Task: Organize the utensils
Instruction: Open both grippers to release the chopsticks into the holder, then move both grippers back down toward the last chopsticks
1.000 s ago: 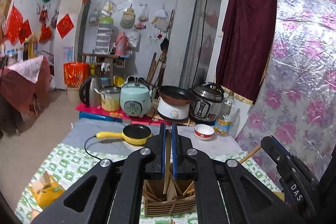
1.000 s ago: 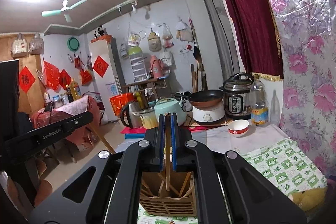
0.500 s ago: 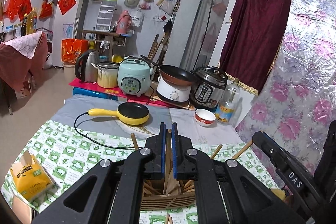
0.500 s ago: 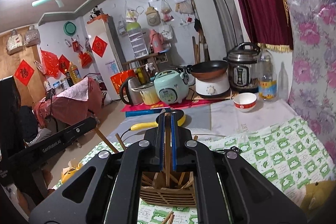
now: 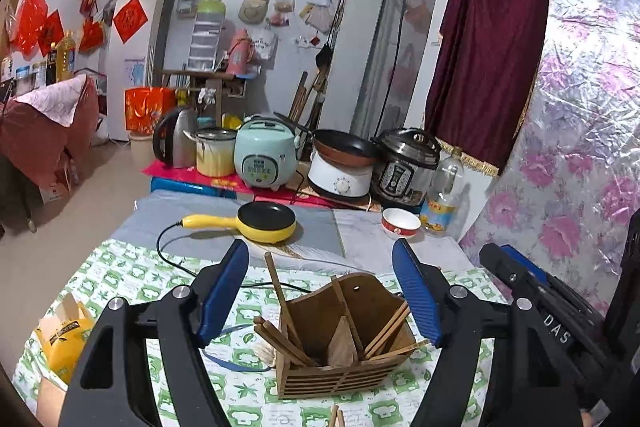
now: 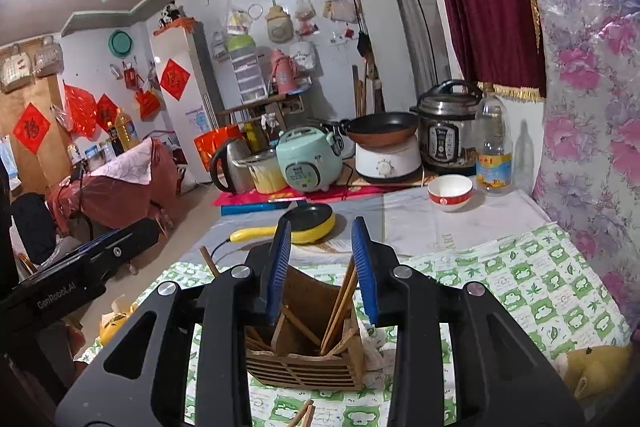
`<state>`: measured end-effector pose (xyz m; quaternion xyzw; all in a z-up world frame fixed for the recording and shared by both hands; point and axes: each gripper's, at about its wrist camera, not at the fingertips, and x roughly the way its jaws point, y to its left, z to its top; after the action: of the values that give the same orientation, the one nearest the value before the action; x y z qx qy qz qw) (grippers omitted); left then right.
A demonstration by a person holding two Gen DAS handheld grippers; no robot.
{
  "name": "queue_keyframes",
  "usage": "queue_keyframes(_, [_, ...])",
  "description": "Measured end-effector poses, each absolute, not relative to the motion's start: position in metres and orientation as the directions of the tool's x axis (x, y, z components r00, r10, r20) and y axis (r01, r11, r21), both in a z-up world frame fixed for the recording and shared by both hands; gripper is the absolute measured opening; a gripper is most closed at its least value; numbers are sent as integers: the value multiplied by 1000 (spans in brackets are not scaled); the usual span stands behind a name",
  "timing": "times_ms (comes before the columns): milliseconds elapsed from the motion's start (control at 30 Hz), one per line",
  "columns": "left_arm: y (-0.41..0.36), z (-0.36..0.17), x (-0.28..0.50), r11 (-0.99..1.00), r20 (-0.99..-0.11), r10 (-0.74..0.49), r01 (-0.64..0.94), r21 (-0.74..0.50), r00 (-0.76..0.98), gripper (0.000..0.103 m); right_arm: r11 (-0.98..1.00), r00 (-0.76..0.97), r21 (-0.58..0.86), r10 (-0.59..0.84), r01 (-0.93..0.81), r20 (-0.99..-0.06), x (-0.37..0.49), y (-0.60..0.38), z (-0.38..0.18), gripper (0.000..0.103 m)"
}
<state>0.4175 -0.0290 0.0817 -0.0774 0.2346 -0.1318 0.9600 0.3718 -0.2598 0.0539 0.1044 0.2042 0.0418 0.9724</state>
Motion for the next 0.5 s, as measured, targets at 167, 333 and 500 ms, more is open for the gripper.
queue_keyframes(167, [-21, 85, 411, 955, -434, -280, 201, -219, 856, 81, 973, 924, 226, 137, -57, -356, 360, -262, 63, 34])
queue_keyframes(333, [-11, 84, 402, 959, -442, -260, 177, -221, 858, 84, 972, 930, 223, 148, -74, -336, 345, -258, 71, 35])
queue_keyframes(500, [-7, 84, 384, 965, -450, -241, 163, -205, 860, 85, 978, 937, 193, 144, -85, -319, 321, -251, 77, 42])
